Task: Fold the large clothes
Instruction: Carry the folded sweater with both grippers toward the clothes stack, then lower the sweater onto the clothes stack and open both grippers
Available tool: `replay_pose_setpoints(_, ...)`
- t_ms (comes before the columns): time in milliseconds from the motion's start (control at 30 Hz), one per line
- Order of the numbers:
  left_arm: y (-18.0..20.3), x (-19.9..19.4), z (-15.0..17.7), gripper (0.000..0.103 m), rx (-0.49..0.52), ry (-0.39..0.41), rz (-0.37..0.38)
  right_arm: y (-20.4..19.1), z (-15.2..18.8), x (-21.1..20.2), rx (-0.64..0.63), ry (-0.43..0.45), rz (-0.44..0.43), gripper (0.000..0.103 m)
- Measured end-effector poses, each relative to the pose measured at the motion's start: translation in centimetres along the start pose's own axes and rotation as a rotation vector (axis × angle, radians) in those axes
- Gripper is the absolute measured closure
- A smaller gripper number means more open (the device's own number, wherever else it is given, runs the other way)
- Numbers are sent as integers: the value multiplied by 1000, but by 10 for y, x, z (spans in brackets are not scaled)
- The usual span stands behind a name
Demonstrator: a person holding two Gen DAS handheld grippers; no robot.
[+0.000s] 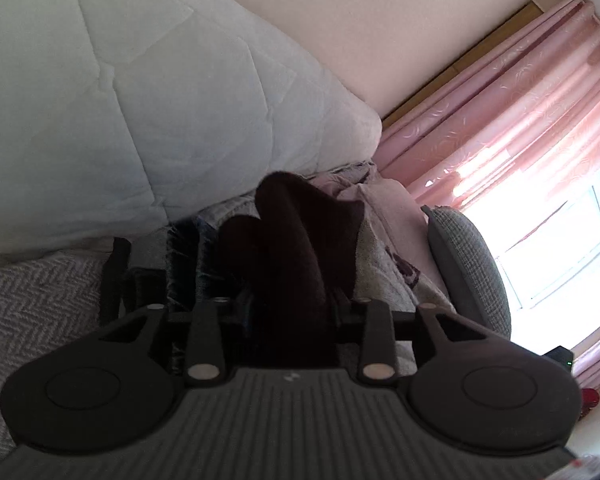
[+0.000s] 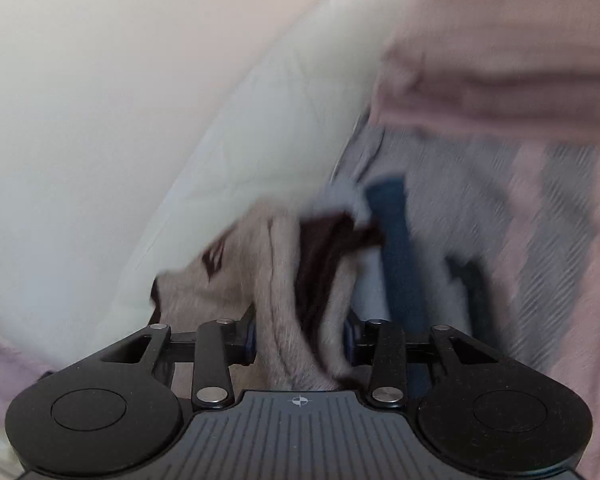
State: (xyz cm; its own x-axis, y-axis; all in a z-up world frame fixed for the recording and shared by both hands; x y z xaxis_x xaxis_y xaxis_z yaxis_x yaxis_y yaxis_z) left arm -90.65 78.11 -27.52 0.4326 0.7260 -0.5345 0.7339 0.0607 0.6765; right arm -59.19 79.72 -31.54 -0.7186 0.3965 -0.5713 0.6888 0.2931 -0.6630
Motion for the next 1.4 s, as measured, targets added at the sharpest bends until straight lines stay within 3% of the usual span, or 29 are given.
replay_pose_setpoints(67, 0, -15, -12, 71, -30, 45, -37, -12, -10, -12, -95, 54, 106, 62)
replay_pose_setpoints(167, 13, -34, -35, 71, -35, 106, -62, -38, -25, -15, -229, 109, 173, 61)
replay_pose_setpoints(267, 45, -33, -47, 71, 23, 105, -49, -70, -27, -2, -378, 132, 204, 61)
replay_pose_setpoints(367, 77, -7, -36, 71, 120, 49, -53, -96, -8, 31, -561, 138, 310, 61)
replay_pose_setpoints(467, 81, 31, -18, 71, 241, 26, -183, -97, 11, 70, -635, 135, 469, 61)
replay_pose_setpoints(533, 63, 54, -11, 70, 285, 17, -292, -86, 18, 91, -642, 155, 530, 61)
replay_pose_setpoints(767, 30, 76, -15, 70, 231, 10, -302, -61, 4, 112, -576, 105, 498, 61)
replay_pose_setpoints(867, 37, 64, -21, 70, 245, -5, -296, -61, -2, 94, -531, 91, 490, 60)
replay_pose_setpoints(967, 45, 39, -28, 73, 256, 24, -321, -73, -2, 52, -460, 150, 494, 60)
replay_pose_setpoints(1033, 51, 14, -28, 73, 248, 31, -333, -82, -1, 28, -433, 167, 449, 60)
replay_pose_setpoints(1233, 102, -43, 12, 73, 365, 2, -308, -116, 47, -20, -435, 134, 345, 60)
replay_pose_setpoints(1300, 113, -37, 35, 73, 429, -57, -321, -128, 70, -14, -461, 107, 332, 60)
replay_pose_setpoints(1400, 109, -12, 58, 72, 494, -113, -415, -124, 95, 20, -491, 10, 381, 60)
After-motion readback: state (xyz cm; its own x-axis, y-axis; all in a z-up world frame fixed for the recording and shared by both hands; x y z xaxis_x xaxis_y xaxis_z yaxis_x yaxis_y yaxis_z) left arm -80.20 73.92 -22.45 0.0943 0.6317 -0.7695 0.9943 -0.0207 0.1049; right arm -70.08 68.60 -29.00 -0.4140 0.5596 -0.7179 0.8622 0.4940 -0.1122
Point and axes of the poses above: each gripper's, at about its wrist camera, not at the fingertips, and x roughly the way its jaws point, y to its right, z to its underside, the point moved 7 cm from there along x, roughly the way its jaws point, and after that the axes turned 6 degrees about -y, right-handed, at the moved point
